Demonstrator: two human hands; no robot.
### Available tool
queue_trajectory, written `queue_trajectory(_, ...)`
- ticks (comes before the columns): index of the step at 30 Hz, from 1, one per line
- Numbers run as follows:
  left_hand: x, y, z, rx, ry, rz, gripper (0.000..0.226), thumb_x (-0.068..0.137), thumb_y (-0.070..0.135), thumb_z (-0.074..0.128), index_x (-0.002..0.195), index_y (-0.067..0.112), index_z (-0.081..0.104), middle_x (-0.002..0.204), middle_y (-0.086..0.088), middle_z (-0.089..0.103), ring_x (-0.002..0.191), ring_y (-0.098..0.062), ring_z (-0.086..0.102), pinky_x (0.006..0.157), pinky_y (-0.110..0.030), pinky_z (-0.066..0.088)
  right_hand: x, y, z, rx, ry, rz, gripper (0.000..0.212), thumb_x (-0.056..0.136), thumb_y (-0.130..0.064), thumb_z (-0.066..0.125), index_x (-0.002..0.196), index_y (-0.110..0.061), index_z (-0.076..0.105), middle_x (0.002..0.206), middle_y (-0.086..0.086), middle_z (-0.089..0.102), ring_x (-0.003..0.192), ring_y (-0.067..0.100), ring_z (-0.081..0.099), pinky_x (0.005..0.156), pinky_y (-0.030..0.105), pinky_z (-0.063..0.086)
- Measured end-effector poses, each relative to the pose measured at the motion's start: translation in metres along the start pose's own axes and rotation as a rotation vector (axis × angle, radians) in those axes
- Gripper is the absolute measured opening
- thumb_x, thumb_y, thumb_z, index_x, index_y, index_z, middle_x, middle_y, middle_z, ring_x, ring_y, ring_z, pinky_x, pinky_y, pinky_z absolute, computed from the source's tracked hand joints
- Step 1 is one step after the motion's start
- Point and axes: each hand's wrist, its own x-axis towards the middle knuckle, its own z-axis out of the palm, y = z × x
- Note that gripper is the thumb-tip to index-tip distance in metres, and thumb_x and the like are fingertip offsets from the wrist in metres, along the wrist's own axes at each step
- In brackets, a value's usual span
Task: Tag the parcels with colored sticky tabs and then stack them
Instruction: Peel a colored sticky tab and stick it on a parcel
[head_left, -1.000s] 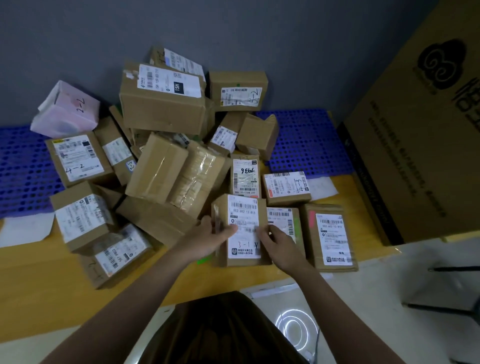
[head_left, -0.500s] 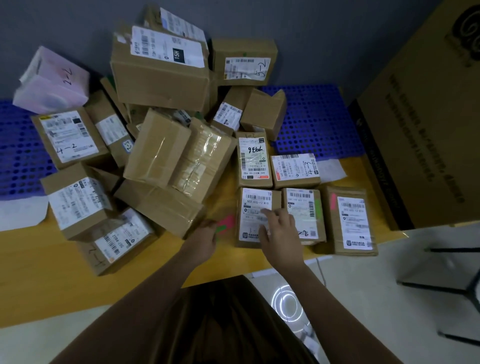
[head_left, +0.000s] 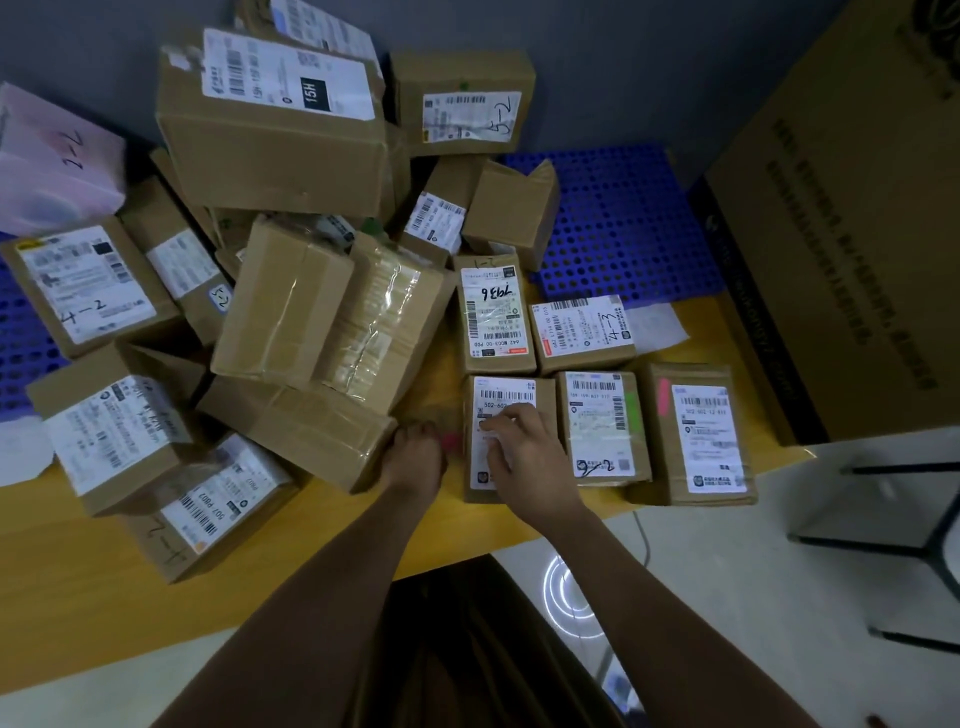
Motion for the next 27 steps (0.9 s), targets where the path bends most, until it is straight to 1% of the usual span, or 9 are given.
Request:
queue_trajectory(4,0.002,-0.001,-0.003,-0.016,0.014,-0.008,0.036,0.096,0.019,0.049,0.128,0.006,0.044,0.13,-0.014,0.046,0.122,-0.029,0.044,0.094,-0.037,0.041,0.001,0.006,0.0,0.033,-0.029,0.022,0.041,0.089,-0.026,0.035,0.108,-0.006,0.065,0.113,0.012,0.055,0.105,0.033,0.054,0.084,0.042,0.053)
queue_trajectory(7,0.003,-0.004,-0.001,-0.004,0.046,0.015,0.031,0.096,0.015,0.047,0.127,0.009,0.046,0.129,-0.012,0.045,0.12,-0.029,0.046,0.09,-0.038,0.044,0.003,0.008,0.001,0.077,-0.024,0.037,0.034,0.089,-0.019,0.041,0.108,-0.007,0.066,0.113,0.011,0.055,0.107,0.032,0.053,0.086,0.043,0.052)
queue_trajectory(11,0.003,-0.009,-0.001,-0.077,0.104,0.018,0.019,0.095,0.012,0.046,0.114,0.01,0.051,0.115,-0.011,0.059,0.108,-0.029,0.056,0.08,-0.04,0.049,0.009,0.012,0.0,0.147,-0.006,0.051,0.026,0.089,-0.009,0.05,0.109,-0.007,0.066,0.113,0.01,0.054,0.11,0.03,0.051,0.087,0.043,0.051)
queue_trajectory(13,0.005,-0.01,-0.002,-0.212,0.113,-0.008,0.016,0.096,0.018,0.048,0.11,0.011,0.051,0.105,-0.011,0.064,0.099,-0.03,0.06,0.075,-0.039,0.049,0.013,0.013,0.0,0.169,-0.011,0.059,0.024,0.091,-0.009,0.051,0.11,-0.008,0.065,0.114,0.01,0.053,0.112,0.028,0.049,0.089,0.04,0.05)
queue_trajectory(17,0.003,-0.008,-0.014,-0.64,0.122,-0.108,0.019,0.094,0.031,0.055,0.096,0.012,0.055,0.09,-0.009,0.064,0.089,-0.029,0.061,0.07,-0.031,0.042,0.024,0.008,-0.003,0.226,0.004,0.073,0.02,0.092,-0.007,0.054,0.106,-0.007,0.068,0.11,0.01,0.055,0.107,0.024,0.051,0.087,0.021,0.04)
queue_trajectory(20,-0.006,-0.006,-0.03,-0.804,0.261,-0.045,0.012,0.091,0.02,0.062,0.088,0.01,0.056,0.082,0.0,0.062,0.084,-0.02,0.06,0.067,-0.021,0.042,0.038,0.002,-0.001,0.264,0.009,-0.002,0.019,0.092,-0.011,0.054,0.102,-0.006,0.069,0.108,0.011,0.061,0.098,0.028,0.058,0.083,0.032,0.046)
queue_trajectory(22,-0.015,-0.004,-0.043,-0.926,0.327,0.009,0.01,0.087,0.013,0.066,0.086,0.01,0.056,0.079,0.009,0.059,0.079,-0.007,0.058,0.063,-0.007,0.038,0.05,-0.007,-0.001,0.33,-0.081,0.037,0.024,0.095,-0.019,0.057,0.115,-0.009,0.066,0.114,0.008,0.062,0.103,0.022,0.059,0.084,0.027,0.046)
queue_trajectory(24,-0.021,-0.004,-0.055,-1.02,0.311,0.085,0.009,0.086,0.008,0.067,0.087,0.008,0.058,0.081,0.005,0.062,0.078,0.001,0.058,0.066,-0.006,0.04,0.061,-0.017,-0.004,0.455,-0.22,0.119,0.027,0.094,-0.02,0.06,0.119,-0.009,0.063,0.103,0.008,0.068,0.093,0.015,0.062,0.083,0.022,0.044)
queue_trajectory(27,-0.026,-0.01,-0.064,-1.079,0.268,0.139,0.014,0.085,0.002,0.067,0.088,0.012,0.058,0.084,0.001,0.065,0.075,0.004,0.06,0.068,-0.007,0.042,0.069,-0.025,-0.005,0.705,-0.226,0.172,0.008,0.092,-0.008,0.062,0.094,-0.002,0.067,0.07,0.006,0.067,0.067,0.015,0.064,0.072,0.024,0.05)
